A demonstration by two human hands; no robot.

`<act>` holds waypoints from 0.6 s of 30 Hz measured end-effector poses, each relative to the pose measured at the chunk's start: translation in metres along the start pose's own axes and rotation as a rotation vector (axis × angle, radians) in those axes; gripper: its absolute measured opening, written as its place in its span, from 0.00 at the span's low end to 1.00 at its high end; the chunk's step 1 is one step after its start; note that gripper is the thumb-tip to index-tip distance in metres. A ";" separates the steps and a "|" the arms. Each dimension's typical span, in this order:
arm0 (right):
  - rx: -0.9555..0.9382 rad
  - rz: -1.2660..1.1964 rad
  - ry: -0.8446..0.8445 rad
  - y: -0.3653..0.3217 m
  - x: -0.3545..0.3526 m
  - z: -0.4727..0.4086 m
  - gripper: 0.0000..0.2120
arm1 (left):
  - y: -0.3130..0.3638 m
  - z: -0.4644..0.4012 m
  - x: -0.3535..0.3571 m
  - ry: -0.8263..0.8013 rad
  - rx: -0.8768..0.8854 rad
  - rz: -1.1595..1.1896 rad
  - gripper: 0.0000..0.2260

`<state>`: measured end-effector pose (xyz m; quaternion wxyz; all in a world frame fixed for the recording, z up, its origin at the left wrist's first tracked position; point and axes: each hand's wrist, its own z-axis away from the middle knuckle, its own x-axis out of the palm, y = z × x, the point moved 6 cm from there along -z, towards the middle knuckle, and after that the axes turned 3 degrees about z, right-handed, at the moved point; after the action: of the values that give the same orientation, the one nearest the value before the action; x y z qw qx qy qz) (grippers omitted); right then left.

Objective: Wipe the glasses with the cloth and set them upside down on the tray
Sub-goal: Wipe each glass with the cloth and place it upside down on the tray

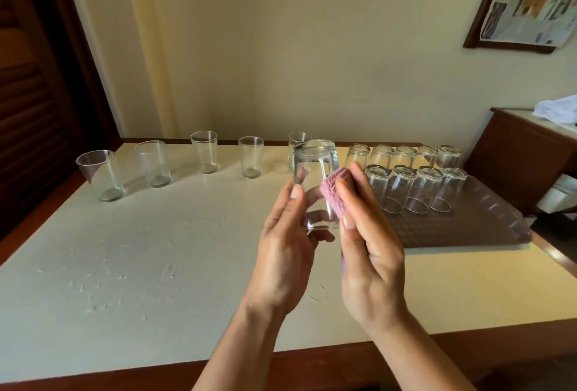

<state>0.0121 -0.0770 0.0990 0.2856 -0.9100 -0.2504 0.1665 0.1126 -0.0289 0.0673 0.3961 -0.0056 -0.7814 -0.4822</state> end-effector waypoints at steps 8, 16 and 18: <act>0.015 0.015 0.047 -0.003 -0.005 -0.013 0.19 | 0.011 0.001 0.014 -0.063 0.014 -0.106 0.30; -0.016 0.028 0.093 -0.003 -0.010 -0.018 0.20 | 0.010 0.006 0.019 -0.107 0.021 -0.104 0.27; -0.008 0.040 0.116 0.000 -0.014 -0.024 0.20 | 0.011 0.005 0.018 -0.080 0.027 -0.095 0.27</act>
<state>0.0118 -0.0954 0.1203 0.2926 -0.9240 -0.2159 0.1183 0.1016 -0.0259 0.0859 0.3410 0.0175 -0.8024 -0.4894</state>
